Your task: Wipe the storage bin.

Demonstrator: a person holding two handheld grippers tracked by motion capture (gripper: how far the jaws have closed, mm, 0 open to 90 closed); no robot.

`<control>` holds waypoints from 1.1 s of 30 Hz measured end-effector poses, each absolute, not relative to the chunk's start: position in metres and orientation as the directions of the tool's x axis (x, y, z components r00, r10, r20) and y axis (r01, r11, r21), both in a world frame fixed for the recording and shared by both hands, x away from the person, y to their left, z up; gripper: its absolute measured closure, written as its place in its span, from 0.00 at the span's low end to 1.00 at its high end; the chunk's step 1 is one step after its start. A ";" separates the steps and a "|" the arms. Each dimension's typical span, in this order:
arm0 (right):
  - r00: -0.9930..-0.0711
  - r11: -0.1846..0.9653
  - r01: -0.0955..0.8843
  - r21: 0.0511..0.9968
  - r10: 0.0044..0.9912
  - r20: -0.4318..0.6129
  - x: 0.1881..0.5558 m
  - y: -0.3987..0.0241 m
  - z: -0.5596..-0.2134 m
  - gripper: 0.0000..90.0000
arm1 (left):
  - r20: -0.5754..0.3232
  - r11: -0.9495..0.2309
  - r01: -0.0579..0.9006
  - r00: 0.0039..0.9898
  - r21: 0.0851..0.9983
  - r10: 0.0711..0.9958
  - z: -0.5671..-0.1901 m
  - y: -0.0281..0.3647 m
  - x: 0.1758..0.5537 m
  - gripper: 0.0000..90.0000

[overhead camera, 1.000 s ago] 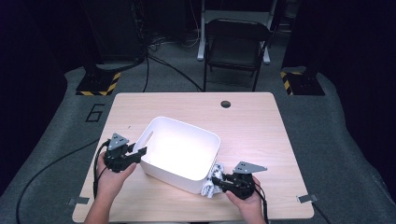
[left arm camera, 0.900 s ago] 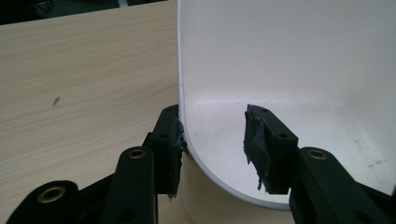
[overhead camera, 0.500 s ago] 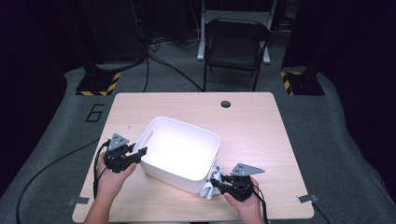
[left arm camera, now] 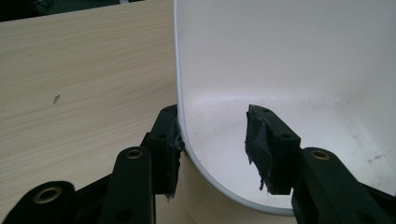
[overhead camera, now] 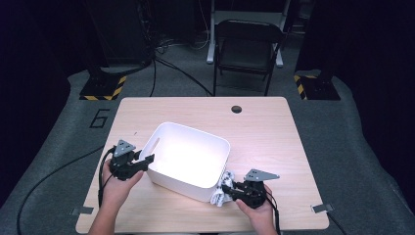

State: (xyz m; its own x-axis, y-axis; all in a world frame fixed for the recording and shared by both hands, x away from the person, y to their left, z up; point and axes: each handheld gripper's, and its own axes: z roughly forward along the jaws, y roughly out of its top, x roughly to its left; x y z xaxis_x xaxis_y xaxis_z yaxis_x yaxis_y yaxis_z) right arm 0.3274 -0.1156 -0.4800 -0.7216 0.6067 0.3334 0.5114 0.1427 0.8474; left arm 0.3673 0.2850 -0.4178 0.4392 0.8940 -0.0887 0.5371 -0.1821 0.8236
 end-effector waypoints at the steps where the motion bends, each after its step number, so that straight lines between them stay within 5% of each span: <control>1: -0.735 0.120 0.489 0.864 0.590 0.334 0.323 -0.117 -0.473 0.78 | -0.089 -0.180 0.534 0.439 0.826 0.894 -0.418 0.285 0.367 0.61; 6: -0.777 0.156 0.402 0.902 0.579 0.246 0.311 -0.109 -0.459 0.78 | -0.081 -0.186 0.535 0.436 0.824 0.896 -0.418 0.283 0.366 0.62; 18: -0.714 0.232 0.547 0.804 0.631 0.304 0.330 -0.107 -0.498 0.78 | -0.054 -0.196 0.527 0.421 0.827 0.905 -0.419 0.280 0.365 0.63; 33: -0.736 0.194 0.513 0.836 0.601 0.312 0.327 -0.111 -0.478 0.78 | -0.065 -0.189 0.543 0.414 0.818 0.908 -0.418 0.281 0.366 0.62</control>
State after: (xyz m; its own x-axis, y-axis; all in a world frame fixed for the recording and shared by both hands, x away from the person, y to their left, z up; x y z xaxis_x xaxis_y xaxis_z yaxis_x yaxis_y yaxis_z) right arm 0.3265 -0.1110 -0.4776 -0.7361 0.6005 0.3124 0.5130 0.1937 0.8363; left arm 0.3659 0.2806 -0.4175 0.4137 0.9081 -0.0651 0.5434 -0.1889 0.8179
